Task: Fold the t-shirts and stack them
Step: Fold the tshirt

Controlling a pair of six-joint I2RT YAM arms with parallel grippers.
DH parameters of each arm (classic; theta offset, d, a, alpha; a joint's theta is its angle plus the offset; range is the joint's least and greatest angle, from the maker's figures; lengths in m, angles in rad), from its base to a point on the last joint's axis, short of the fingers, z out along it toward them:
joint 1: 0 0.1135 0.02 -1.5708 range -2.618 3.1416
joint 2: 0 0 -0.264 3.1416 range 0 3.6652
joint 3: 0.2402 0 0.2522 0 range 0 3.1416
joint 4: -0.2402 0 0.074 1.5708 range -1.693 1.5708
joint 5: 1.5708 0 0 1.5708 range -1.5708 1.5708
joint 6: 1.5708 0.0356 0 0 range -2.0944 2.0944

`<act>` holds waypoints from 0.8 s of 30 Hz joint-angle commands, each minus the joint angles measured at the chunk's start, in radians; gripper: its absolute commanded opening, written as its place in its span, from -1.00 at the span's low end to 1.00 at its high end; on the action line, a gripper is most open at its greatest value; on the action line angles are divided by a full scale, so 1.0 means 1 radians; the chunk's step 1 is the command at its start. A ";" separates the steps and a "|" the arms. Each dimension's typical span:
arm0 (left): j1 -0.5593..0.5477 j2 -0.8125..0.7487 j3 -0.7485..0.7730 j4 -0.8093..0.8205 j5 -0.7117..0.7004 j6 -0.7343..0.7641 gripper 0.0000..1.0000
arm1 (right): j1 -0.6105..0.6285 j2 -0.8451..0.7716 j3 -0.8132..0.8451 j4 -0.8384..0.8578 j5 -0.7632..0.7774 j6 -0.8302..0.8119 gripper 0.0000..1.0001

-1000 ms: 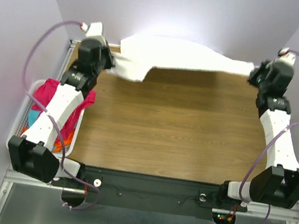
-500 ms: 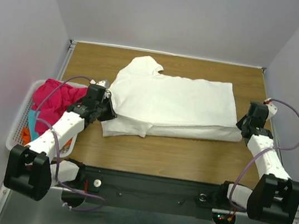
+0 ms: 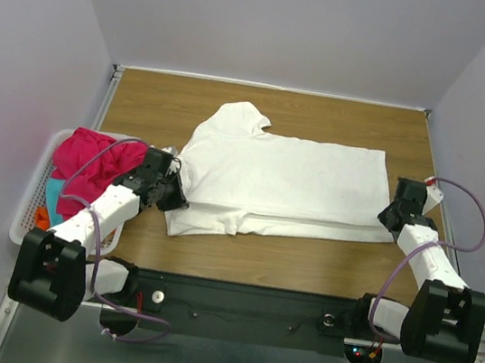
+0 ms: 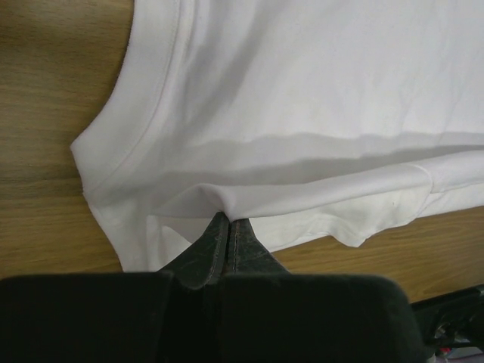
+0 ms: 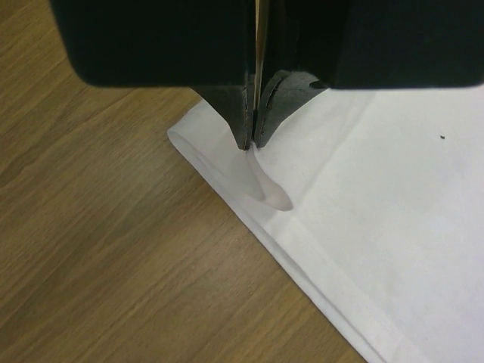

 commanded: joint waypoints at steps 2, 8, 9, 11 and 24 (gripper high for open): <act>0.003 -0.014 0.005 0.000 -0.023 0.011 -1.00 | -0.008 -0.011 0.006 0.003 0.035 0.027 -0.99; 0.001 -0.002 0.030 0.000 -0.048 0.043 -1.00 | -0.010 -0.003 0.032 -0.001 0.052 0.028 -0.99; 0.003 0.000 0.033 0.003 -0.048 0.046 -1.00 | -0.010 0.004 0.041 -0.001 0.055 0.028 -0.99; 0.001 0.015 0.045 0.009 -0.051 0.063 -1.00 | -0.010 0.017 0.063 -0.001 0.059 0.027 -0.99; -0.003 0.063 0.148 0.009 -0.124 0.120 0.26 | -0.010 0.095 0.138 -0.047 -0.008 0.031 0.02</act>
